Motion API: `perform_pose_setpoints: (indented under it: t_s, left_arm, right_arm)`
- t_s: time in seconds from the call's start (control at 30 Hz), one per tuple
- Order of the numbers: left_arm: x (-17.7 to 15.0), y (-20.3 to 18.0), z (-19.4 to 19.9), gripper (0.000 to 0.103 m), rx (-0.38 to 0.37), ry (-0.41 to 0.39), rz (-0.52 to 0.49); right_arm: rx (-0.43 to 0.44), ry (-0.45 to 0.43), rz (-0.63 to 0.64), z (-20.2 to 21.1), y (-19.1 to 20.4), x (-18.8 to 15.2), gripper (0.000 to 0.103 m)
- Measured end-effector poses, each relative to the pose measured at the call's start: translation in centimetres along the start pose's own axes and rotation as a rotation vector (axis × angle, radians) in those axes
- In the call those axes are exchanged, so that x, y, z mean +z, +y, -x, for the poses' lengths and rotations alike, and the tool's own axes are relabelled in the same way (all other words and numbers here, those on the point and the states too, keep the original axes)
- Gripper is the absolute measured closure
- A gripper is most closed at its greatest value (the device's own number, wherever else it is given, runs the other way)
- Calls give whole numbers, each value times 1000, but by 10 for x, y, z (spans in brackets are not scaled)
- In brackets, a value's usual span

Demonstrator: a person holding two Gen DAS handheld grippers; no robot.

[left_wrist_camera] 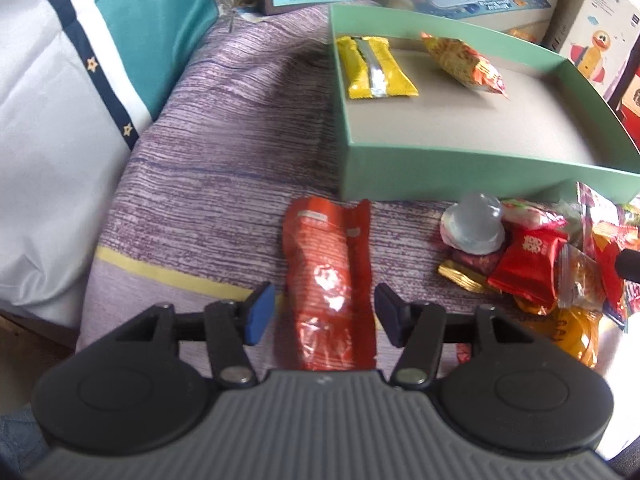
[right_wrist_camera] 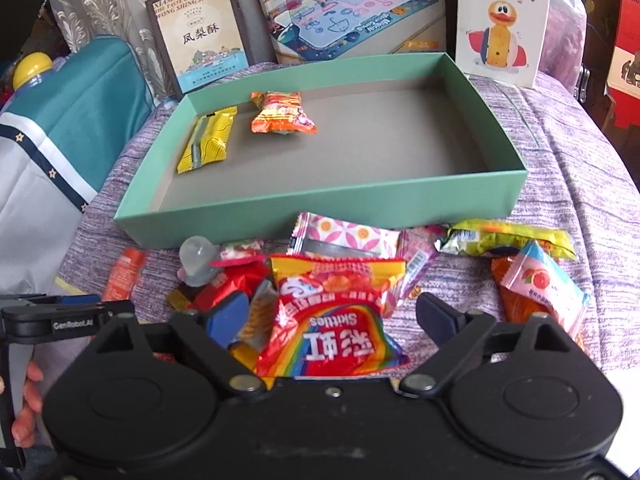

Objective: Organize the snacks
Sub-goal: 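Drop the red sausage stick in the tray with left tool while right tool drops Skittles bag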

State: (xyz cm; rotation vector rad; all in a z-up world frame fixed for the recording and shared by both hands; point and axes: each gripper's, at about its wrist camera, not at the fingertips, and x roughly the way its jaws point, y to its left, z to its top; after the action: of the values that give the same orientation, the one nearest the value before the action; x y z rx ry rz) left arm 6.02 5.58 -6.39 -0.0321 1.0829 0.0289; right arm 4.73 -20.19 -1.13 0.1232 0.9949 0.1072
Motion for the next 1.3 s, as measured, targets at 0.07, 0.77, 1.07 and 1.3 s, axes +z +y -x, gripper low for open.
perform_pose_setpoints:
  t_s: [0.07, 0.77, 1.07, 1.3]
  left_arm:
    - [2, 2, -2, 45, -9, 7, 4]
    - [-5, -11, 34, 73, -80, -57, -56]
    - [35, -26, 68, 73, -150, -148, -68]
    - [105, -56, 44, 72, -155, -172, -102]
  right_arm:
    - [-8, 3, 14, -6, 3, -1, 12]
    - [81, -15, -13, 13, -7, -8, 51]
    - [150, -71, -36, 33, -7, 29, 51]
    - [204, -66, -54, 1, 5, 93, 51]
